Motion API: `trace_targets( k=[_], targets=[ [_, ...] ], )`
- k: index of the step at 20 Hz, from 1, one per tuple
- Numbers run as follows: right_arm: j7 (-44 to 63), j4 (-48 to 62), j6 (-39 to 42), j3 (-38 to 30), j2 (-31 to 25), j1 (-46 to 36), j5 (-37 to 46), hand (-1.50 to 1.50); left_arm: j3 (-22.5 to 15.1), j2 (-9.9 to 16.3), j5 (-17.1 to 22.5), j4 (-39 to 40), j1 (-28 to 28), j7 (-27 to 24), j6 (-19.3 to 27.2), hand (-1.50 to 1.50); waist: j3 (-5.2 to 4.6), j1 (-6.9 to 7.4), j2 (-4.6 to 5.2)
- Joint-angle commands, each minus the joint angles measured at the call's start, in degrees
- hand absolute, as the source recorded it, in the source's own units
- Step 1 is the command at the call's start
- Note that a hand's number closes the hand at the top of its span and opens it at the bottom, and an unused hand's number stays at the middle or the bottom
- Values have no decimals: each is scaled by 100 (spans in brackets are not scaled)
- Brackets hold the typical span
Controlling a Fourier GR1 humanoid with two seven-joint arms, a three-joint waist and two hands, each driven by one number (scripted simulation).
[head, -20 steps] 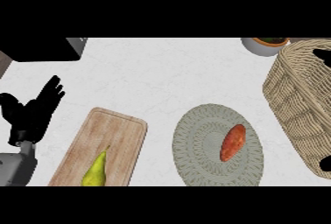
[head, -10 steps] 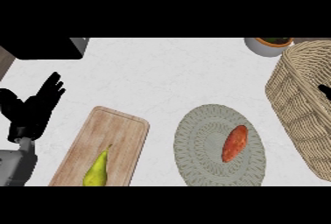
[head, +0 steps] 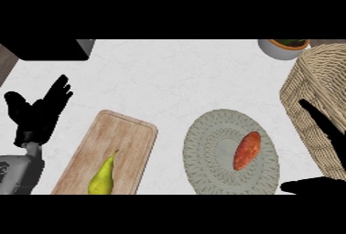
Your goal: Pick the sweet potato from the placemat and place it in the basket
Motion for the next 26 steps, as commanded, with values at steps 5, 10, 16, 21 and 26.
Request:
trace_targets(
  k=[5, 10, 16, 21, 26],
  targets=[
    [-1245, 1514, -876, 441, 938, -120, 934, -150, 297, 110, 8, -41, 231, -112, -451, 0, -2, 16, 3],
    [-1057, 2122, -544, 487, 932, -405, 1056, -150, 382, -135, -126, 6, -195, 290, -218, 0, -3, -7, 3],
    [-733, 2430, -343, 605, 1173, -826, 1450, -150, 282, -482, -523, -115, 30, 31, -222, 0, -4, 0, -1],
    [-1516, 2783, -136, 76, 978, -814, 1220, -150, 524, -518, -601, -155, 127, 140, -364, 0, -4, -5, -1],
    [-1782, 2190, -119, 182, 1085, -15, 1230, -150, 619, -610, -732, 136, -229, 227, -326, 0, -4, -33, -3]
  ],
)
